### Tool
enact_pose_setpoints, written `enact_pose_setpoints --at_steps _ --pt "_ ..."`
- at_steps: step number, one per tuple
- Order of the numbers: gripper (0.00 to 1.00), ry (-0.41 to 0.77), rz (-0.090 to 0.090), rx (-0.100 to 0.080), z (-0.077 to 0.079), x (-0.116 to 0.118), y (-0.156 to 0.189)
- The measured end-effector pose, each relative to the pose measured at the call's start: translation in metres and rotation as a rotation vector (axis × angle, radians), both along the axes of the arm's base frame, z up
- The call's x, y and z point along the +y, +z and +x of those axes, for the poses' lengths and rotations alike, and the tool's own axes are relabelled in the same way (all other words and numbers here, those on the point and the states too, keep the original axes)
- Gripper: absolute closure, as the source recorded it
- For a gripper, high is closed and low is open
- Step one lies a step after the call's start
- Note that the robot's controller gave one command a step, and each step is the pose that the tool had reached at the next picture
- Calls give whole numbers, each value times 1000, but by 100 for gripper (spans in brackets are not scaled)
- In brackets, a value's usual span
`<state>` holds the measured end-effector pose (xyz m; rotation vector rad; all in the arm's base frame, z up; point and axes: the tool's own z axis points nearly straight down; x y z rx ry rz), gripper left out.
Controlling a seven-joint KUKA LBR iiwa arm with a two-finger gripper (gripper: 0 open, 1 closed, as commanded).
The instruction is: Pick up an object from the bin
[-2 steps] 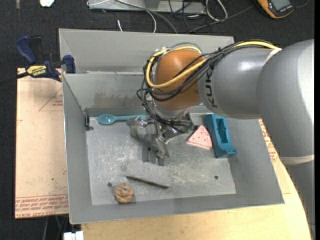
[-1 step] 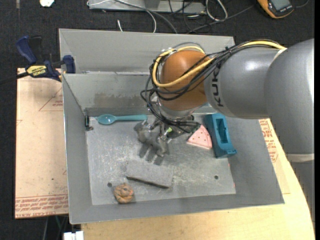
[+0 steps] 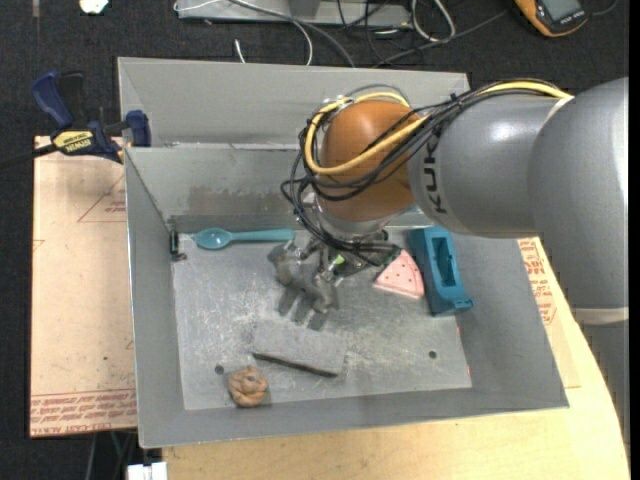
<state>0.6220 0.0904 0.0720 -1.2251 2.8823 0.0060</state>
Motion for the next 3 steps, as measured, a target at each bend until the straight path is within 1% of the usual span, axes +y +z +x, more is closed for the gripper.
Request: enact_pose_setpoints --at_steps 1,2,3 --pt "100 -2 1 0 0 0 0" --pt "100 -4 2 -1 0 0 10" --pt "100 -5 1 7 -3 1 39"
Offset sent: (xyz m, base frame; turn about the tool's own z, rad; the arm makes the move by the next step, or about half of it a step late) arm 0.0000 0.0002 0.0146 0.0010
